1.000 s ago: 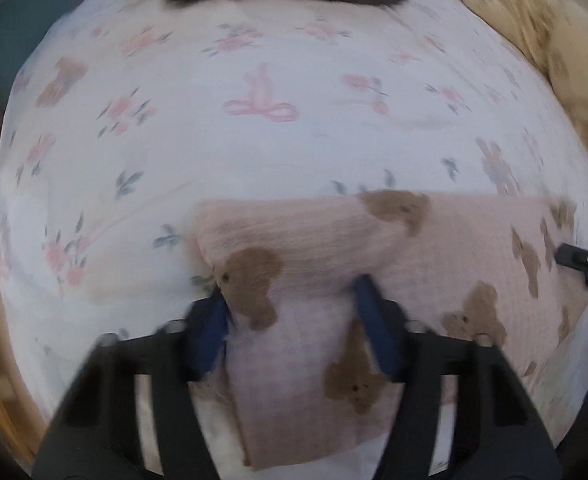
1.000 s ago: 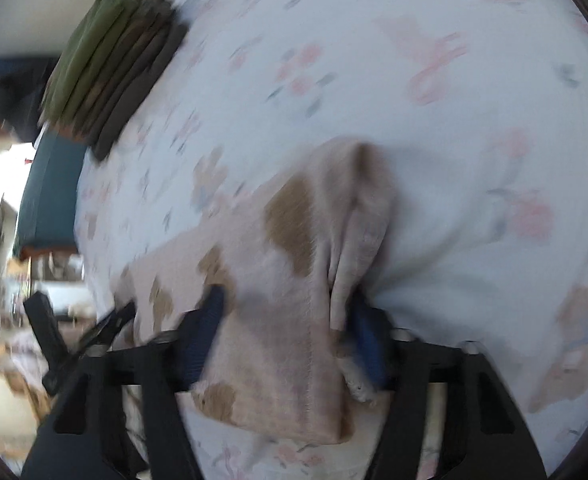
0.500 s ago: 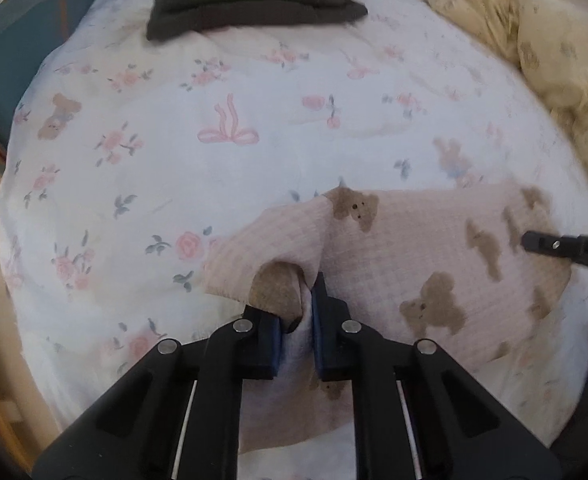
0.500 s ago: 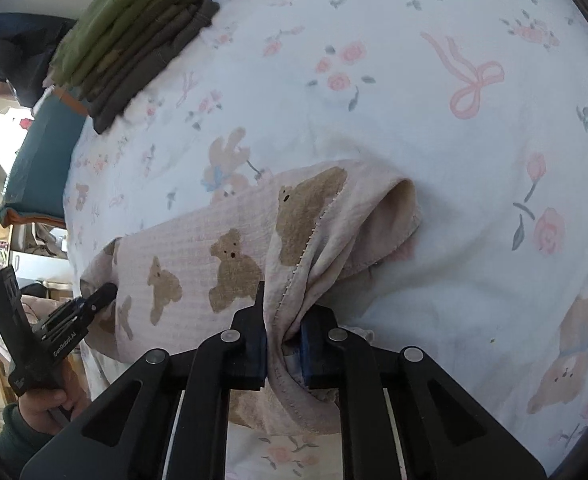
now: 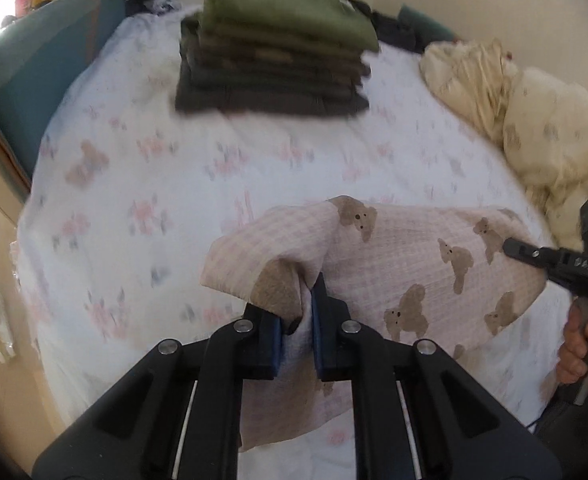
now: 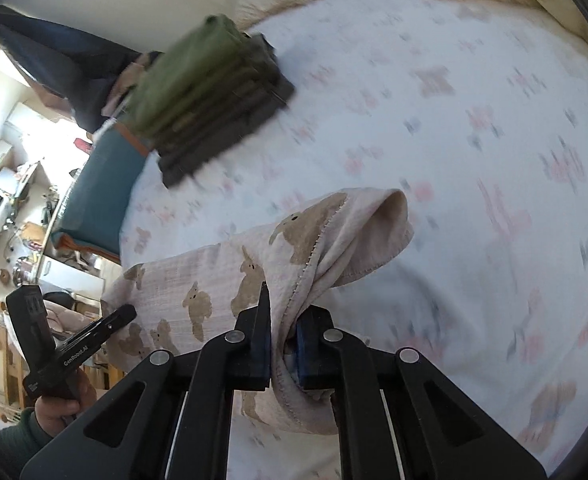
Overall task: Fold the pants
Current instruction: 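Carry the pants onto the green clothes stack and open both grippers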
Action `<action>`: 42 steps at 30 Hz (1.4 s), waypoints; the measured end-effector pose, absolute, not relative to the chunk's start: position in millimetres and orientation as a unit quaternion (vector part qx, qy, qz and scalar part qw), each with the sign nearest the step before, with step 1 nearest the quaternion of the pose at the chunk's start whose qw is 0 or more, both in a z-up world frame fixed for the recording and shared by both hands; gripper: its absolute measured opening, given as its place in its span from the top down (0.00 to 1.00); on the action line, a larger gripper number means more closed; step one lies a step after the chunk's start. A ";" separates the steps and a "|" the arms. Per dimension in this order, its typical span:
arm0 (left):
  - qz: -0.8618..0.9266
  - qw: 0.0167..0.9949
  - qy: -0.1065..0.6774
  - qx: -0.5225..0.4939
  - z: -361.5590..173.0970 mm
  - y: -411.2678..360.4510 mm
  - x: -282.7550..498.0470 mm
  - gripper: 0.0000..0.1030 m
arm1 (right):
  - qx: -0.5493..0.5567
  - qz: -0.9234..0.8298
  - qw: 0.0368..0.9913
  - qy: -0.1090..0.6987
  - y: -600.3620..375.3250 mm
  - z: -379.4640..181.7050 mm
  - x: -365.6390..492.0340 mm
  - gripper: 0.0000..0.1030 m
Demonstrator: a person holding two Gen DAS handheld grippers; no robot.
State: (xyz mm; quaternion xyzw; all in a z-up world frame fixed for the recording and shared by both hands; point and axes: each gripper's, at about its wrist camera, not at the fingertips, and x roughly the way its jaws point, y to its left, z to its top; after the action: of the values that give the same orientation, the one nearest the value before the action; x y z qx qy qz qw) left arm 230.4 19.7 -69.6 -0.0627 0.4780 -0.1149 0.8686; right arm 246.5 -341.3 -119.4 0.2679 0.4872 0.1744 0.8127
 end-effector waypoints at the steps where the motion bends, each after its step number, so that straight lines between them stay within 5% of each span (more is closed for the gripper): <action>1: -0.117 0.874 0.467 -0.062 -58.2 22.8 239.0 0.91 | 0.265 0.180 0.816 0.481 -339.7 -112.6 257.0 0.92; 11: -0.095 0.939 0.329 -0.046 62.5 58.7 401.6 0.90 | 0.185 0.226 0.881 0.374 -295.6 16.6 429.8 0.92; 20: 0.002 0.939 0.343 -0.026 50.8 89.0 569.5 0.90 | 0.133 0.193 0.899 0.370 -221.7 26.9 621.6 0.92; 24: 0.045 0.916 0.400 -0.003 10.7 90.5 607.3 0.73 | 0.090 0.143 0.896 0.410 -194.6 -3.9 663.1 0.90; 27: 0.100 0.913 0.396 0.001 -0.8 102.4 612.4 0.56 | 0.074 0.111 0.886 0.444 -197.6 -25.4 673.8 0.76; 29: 0.128 0.912 0.390 -0.002 -3.0 111.7 608.9 0.43 | 0.063 0.085 0.897 0.430 -206.9 -22.9 670.0 0.44; 39: 0.077 0.933 0.348 -0.043 11.7 123.1 487.9 0.43 | 0.095 0.108 0.914 0.380 -275.1 8.6 577.0 0.41; 42: 0.059 0.942 0.325 -0.059 26.3 112.8 430.2 0.43 | 0.105 0.146 0.913 0.367 -275.5 21.4 518.9 0.32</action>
State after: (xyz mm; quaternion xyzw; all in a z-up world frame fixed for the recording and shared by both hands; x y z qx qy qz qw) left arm 430.2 112.8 26.3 -0.0589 0.3251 0.0594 0.9420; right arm 518.9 -275.5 21.4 0.1050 0.3673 0.1463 0.9125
